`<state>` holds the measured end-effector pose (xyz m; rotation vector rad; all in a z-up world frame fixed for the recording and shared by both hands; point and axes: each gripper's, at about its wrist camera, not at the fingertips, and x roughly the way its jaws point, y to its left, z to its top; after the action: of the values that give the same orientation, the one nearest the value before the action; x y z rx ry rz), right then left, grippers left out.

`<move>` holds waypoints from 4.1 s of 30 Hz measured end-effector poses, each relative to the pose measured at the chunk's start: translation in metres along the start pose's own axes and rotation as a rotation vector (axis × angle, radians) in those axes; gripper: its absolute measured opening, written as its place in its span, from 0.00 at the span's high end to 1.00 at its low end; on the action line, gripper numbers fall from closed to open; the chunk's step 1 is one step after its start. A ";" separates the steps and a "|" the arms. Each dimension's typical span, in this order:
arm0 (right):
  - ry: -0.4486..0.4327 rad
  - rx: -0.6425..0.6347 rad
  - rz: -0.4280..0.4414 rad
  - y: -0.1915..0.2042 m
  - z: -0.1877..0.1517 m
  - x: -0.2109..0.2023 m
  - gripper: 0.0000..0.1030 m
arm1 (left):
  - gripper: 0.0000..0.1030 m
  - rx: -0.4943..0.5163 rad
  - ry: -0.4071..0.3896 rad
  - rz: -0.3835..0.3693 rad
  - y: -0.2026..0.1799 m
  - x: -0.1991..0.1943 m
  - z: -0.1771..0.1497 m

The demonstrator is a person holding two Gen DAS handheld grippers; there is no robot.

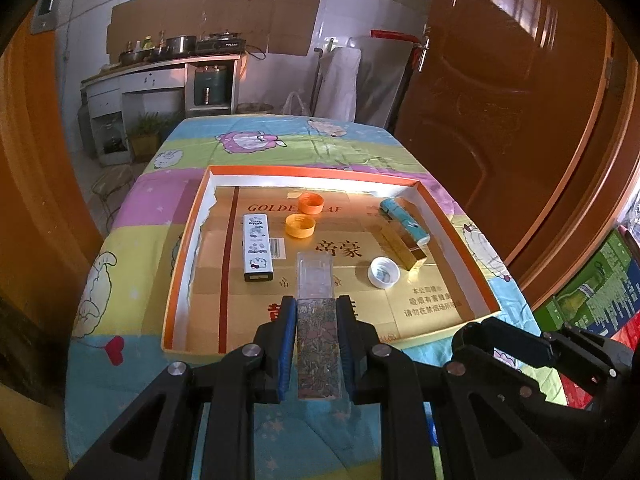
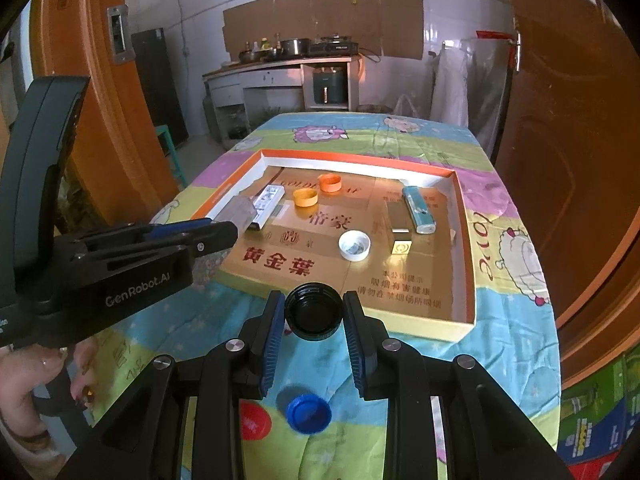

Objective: Organize rigid objects
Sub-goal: 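Carry the clear tube with the left tool while the right tool carries the black cap into the lid, then open the left tool releasing the clear tube while the right tool releases the black cap in the lid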

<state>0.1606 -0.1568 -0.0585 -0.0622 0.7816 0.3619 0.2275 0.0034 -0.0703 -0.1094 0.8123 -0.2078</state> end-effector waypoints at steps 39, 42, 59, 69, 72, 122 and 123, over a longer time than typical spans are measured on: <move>0.109 0.034 0.073 -0.065 0.112 0.101 0.71 | 0.80 -0.043 0.101 0.069 0.061 0.075 0.105; 0.125 0.056 0.092 -0.068 0.118 0.111 0.71 | 0.80 -0.043 0.120 0.073 0.064 0.083 0.109; 0.197 0.059 0.088 -0.068 0.130 0.161 0.71 | 0.80 -0.025 0.204 0.122 0.079 0.123 0.111; 0.224 0.046 0.081 -0.067 0.127 0.176 0.71 | 0.80 -0.017 0.224 0.126 0.081 0.136 0.108; 0.229 0.039 0.080 -0.065 0.127 0.178 0.71 | 0.80 -0.016 0.229 0.126 0.082 0.139 0.106; 0.199 0.020 0.079 -0.054 0.112 0.152 0.63 | 0.67 -0.028 0.094 0.072 0.062 0.076 0.095; 0.197 0.022 0.079 -0.053 0.111 0.149 0.63 | 0.67 -0.027 0.091 0.072 0.060 0.073 0.094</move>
<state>0.3513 -0.1417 -0.0877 -0.0474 0.9850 0.4259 0.3536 0.0475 -0.0682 -0.0968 0.9086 -0.1342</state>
